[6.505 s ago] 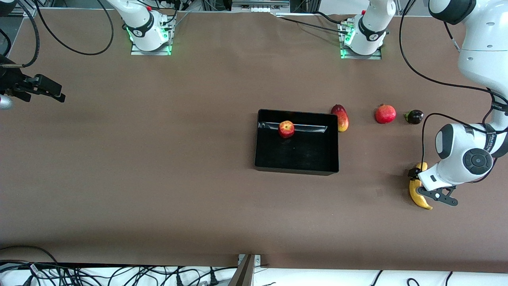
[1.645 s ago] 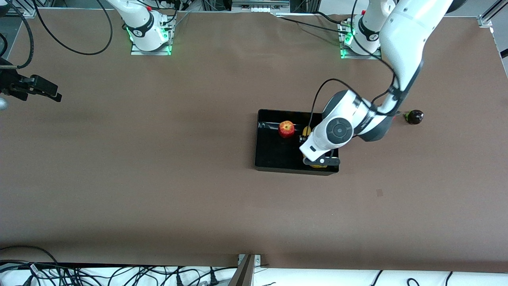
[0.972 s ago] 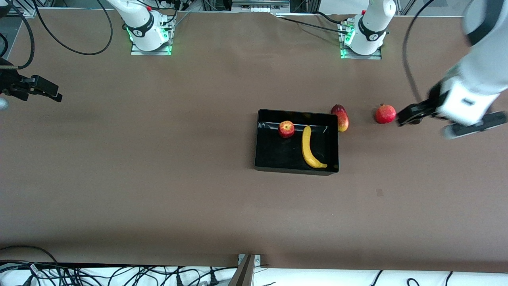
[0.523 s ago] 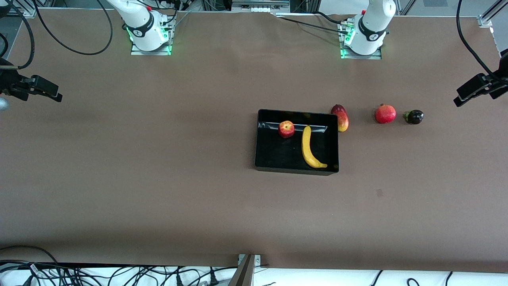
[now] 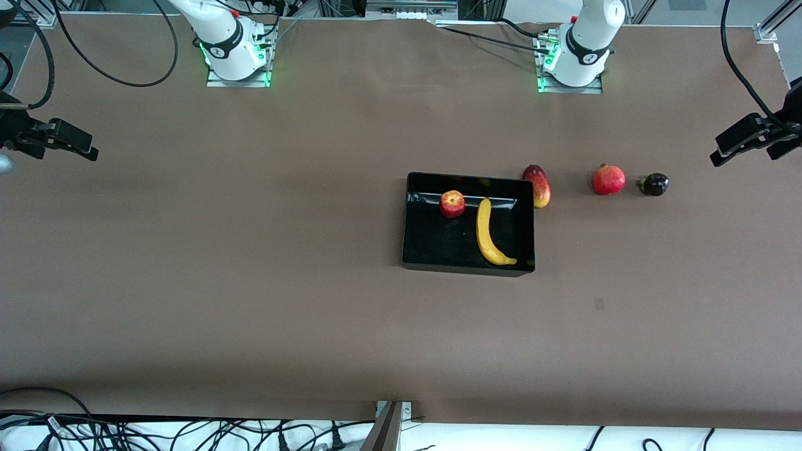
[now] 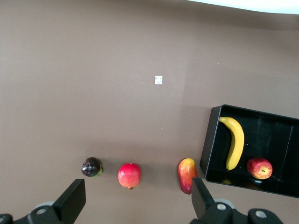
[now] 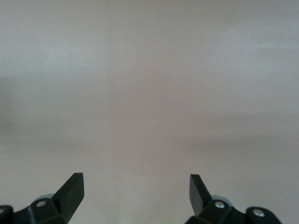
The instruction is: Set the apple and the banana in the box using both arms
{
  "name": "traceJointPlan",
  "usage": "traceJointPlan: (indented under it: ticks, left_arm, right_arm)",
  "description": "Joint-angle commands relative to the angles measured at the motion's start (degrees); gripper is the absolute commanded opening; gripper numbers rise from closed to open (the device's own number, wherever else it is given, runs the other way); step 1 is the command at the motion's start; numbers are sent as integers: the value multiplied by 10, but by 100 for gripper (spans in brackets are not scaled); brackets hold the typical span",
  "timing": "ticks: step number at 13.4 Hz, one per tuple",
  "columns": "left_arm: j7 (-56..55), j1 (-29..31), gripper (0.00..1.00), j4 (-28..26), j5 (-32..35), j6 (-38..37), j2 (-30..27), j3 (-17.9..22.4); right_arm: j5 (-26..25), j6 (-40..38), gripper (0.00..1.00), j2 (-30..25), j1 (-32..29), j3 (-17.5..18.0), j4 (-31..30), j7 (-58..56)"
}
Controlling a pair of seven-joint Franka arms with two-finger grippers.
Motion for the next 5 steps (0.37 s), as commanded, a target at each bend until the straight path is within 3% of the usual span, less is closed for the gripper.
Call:
traceJointPlan:
  ticks: [1,5]
  left_arm:
    - [29,-7,100,-4,-7,-14,-8,0]
    - [30,-18,100,-8,-11,-35,-25,-26]
  right_arm:
    - [1,-5,100,-1,4,-3,2,6]
    - [1,-5,100,-1,4,-3,3,6]
